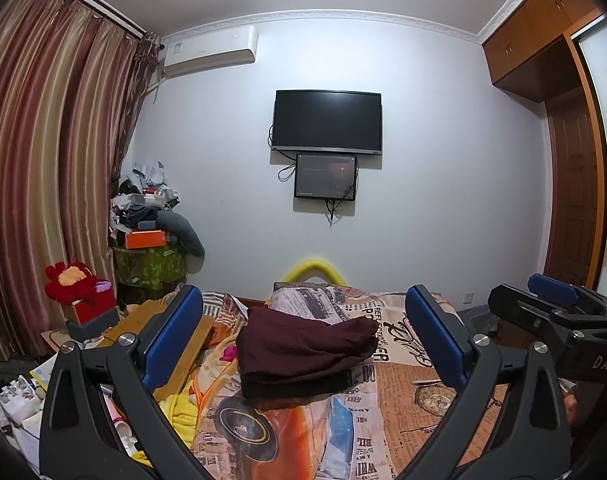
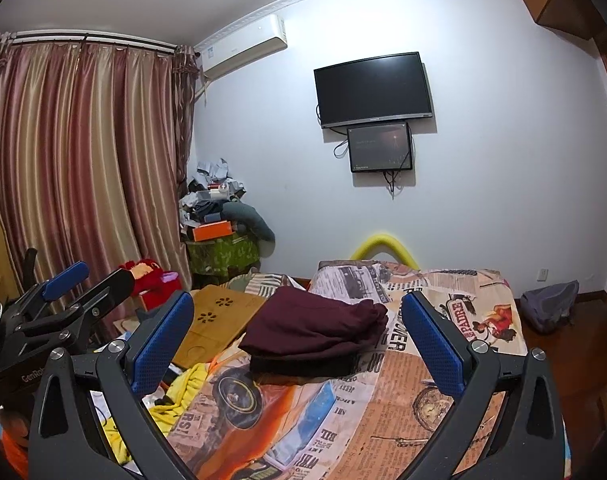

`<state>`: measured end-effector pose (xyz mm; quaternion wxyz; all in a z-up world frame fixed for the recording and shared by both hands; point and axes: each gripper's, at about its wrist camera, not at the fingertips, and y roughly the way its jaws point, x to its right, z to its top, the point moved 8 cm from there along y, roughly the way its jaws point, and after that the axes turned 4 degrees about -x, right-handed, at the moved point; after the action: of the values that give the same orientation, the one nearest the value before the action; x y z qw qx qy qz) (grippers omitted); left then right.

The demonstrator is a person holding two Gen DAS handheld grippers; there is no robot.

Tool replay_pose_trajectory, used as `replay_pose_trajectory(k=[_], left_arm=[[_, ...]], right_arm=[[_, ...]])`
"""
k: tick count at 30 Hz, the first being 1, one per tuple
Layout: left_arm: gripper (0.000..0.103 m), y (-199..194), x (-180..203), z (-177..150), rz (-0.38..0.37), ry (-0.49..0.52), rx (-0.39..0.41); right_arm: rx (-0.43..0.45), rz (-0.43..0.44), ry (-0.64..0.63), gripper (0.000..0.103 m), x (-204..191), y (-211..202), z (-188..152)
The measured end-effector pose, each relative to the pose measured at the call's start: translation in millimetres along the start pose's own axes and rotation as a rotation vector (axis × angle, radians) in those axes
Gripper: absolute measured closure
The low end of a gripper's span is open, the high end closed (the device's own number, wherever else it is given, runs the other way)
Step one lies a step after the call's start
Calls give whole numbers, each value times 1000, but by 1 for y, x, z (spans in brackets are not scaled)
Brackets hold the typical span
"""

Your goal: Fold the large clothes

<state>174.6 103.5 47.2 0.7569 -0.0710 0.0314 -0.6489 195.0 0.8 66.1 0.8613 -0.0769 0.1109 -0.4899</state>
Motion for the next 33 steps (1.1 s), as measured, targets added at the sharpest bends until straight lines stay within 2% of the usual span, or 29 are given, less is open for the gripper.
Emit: replay_pose_trajectory(k=[16,33], left_arm=[[0,0,-2,-1,13,9,6],[0,6,-4,-1,-39,-11,-19]], right_arm=[[-2,-4,5,0,1,1,2],[3,-16,3,0,1,0,4]])
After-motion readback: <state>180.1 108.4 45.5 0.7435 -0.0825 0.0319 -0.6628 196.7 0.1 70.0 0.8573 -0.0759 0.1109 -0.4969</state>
